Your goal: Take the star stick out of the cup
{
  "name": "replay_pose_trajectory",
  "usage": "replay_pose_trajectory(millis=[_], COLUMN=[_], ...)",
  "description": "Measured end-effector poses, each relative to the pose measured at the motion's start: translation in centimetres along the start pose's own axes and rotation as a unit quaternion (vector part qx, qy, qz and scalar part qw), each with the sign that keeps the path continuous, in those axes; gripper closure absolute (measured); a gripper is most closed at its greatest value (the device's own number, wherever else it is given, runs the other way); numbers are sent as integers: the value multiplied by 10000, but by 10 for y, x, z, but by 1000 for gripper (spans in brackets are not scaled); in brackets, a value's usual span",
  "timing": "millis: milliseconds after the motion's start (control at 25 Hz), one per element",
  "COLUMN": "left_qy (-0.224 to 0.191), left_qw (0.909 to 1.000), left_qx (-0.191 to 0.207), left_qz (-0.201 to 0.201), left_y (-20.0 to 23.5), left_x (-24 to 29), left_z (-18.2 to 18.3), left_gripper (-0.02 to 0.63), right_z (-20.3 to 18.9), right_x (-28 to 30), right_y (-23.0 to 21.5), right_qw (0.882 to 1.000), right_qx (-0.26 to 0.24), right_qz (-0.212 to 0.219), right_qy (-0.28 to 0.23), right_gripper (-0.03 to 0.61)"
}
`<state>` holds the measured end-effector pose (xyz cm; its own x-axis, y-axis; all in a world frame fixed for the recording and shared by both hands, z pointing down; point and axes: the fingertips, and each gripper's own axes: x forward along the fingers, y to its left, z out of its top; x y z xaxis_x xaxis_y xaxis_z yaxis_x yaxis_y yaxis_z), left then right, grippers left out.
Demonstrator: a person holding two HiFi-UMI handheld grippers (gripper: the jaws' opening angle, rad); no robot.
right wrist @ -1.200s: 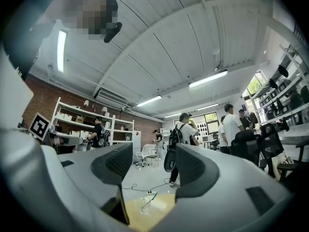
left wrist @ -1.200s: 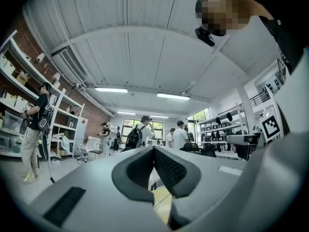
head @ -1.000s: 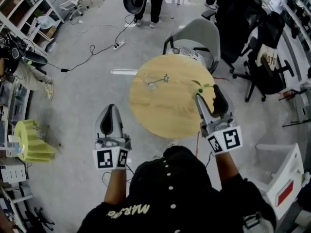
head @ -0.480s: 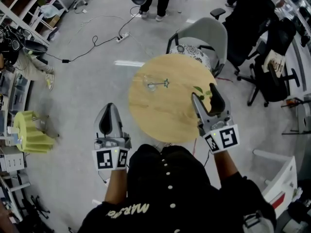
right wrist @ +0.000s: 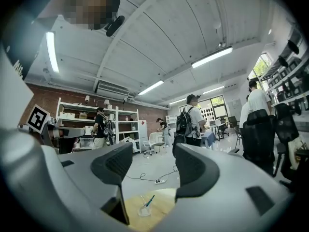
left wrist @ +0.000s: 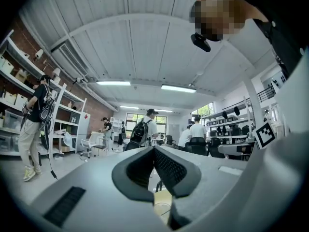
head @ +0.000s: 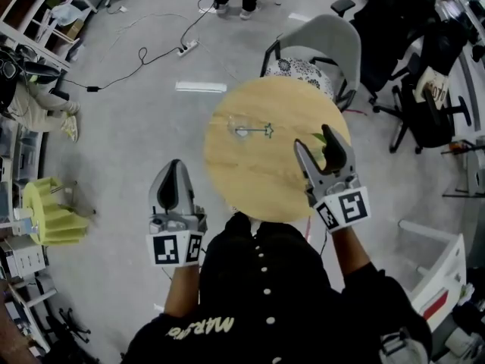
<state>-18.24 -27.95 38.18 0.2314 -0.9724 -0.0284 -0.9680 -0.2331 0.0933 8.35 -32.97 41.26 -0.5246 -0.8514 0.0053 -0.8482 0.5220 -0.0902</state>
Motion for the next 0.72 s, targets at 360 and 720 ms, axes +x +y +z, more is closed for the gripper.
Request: replay_pose_trajectory(millis=[360, 720], left_qy=[100, 435], left_qw=[9997, 9990], left_qx=[-27, -30], left_qz=[-227, -139], left_y=[16, 36], left_x=[19, 26], left_z=[-19, -52], left_gripper=[611, 611], right_z=[-61, -156], right_x=[37, 74], right_y=[-5, -4], right_qw=[9977, 9874], right_qx=[434, 836], right_qz=[-91, -137], right_qy=[510, 1335], right_gripper=[308, 334])
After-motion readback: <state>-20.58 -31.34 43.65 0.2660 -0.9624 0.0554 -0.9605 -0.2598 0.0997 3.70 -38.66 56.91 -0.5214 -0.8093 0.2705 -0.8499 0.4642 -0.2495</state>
